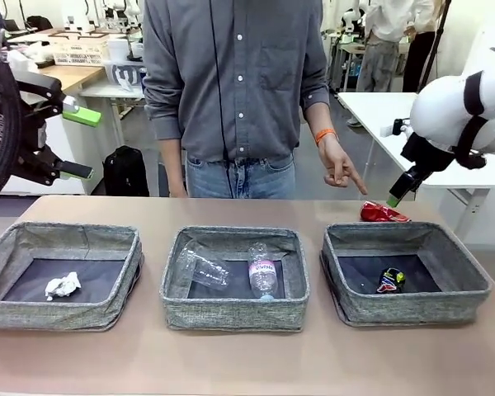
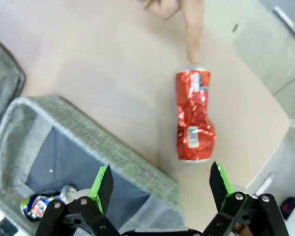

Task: Sort the waste into the appropriate baskets.
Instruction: Pick up the waste item pointed out by the person.

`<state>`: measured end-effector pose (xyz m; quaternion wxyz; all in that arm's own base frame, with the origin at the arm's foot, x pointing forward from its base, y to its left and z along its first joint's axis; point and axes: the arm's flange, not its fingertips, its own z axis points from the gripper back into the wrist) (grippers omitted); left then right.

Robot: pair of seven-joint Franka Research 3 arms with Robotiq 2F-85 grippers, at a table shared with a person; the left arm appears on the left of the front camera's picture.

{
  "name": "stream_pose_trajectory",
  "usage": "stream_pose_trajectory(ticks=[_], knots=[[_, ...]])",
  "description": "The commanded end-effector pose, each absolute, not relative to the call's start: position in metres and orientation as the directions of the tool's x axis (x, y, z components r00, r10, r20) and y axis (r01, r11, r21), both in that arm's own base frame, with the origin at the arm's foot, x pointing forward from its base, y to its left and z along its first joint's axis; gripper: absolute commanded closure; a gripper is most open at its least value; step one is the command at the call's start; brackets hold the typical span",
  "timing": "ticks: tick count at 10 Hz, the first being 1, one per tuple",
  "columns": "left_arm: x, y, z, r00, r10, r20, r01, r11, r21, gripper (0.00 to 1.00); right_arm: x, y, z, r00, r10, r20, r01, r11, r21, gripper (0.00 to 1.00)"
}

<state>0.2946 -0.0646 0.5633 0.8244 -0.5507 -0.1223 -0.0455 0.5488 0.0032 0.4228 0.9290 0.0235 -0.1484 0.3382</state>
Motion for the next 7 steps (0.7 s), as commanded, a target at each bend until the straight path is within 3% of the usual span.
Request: stream_pose_trajectory(ticks=[1, 5, 7], knots=[[0.295, -0.066, 0.564, 0.962, 0.060, 0.265, 0.225, 0.368, -0.902, 0.00, 0.582, -0.009, 0.410, 0.700, 0.665, 0.260, -0.679, 0.732, -0.044, 0.00], [0.295, -0.066, 0.564, 0.962, 0.060, 0.265, 0.225, 0.368, -0.902, 0.00, 0.612, -0.021, 0.353, 0.676, 0.669, 0.308, -0.684, 0.726, -0.073, 0.00], [0.295, -0.066, 0.564, 0.962, 0.060, 0.265, 0.225, 0.368, -0.902, 0.00, 0.623, -0.024, 0.332, 0.668, 0.658, 0.347, -0.696, 0.718, -0.021, 0.00]])
